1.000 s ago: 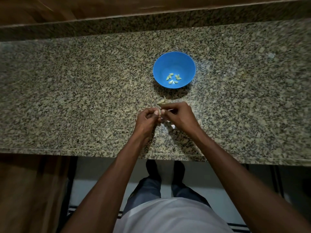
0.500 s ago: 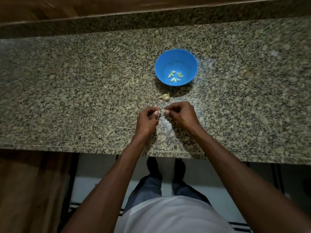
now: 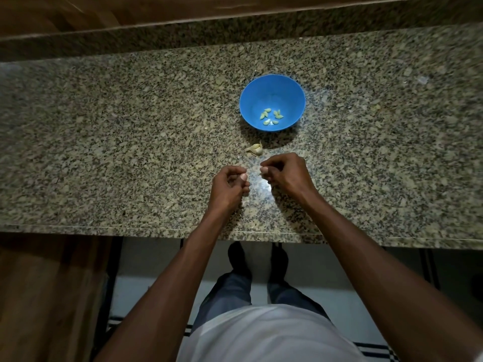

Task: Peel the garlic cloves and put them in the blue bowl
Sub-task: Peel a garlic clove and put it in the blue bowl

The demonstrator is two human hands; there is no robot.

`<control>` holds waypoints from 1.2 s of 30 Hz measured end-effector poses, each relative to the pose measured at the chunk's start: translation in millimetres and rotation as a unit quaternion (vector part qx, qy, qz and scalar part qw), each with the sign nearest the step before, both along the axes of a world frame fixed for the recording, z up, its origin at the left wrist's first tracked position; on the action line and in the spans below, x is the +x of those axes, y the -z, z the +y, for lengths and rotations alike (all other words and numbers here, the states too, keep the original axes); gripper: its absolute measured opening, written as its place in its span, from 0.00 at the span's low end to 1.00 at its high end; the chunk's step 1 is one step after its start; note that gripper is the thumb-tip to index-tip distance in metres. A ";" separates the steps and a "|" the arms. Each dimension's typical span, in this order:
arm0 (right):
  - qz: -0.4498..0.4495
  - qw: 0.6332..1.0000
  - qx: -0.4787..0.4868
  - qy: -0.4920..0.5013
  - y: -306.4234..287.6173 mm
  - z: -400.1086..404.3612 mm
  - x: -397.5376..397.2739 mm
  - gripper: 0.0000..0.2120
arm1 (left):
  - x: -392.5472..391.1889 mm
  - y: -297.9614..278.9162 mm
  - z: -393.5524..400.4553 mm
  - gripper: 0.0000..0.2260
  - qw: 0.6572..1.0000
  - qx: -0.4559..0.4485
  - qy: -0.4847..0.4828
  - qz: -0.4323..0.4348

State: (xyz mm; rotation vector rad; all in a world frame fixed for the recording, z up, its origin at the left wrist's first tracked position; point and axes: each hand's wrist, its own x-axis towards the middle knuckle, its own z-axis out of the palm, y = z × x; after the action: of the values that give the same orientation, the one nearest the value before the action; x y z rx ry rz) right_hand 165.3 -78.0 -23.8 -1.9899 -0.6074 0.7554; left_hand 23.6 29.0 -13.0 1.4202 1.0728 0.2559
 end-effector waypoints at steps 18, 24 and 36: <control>0.153 0.987 0.031 -0.028 -16.0 -27.9 -7.1 0.09 | 10.3 4.7 -17.1 0.09 0.985 0.097 0.144 -0.010; 0.110 0.994 0.008 -0.026 -12.7 -32.7 -0.8 0.08 | 9.2 -1.3 -19.2 0.17 0.990 0.104 0.097 -0.017; -0.359 0.901 -0.140 -0.197 -5.3 -18.1 -7.3 0.04 | -3.9 22.7 5.9 0.15 0.966 0.237 0.067 0.078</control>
State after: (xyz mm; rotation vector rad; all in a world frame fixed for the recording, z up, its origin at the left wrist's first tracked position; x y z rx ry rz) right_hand 158.1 -96.2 -18.6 -2.4483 -1.4366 0.3146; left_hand 19.6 34.9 -35.7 1.9627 1.0803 0.3206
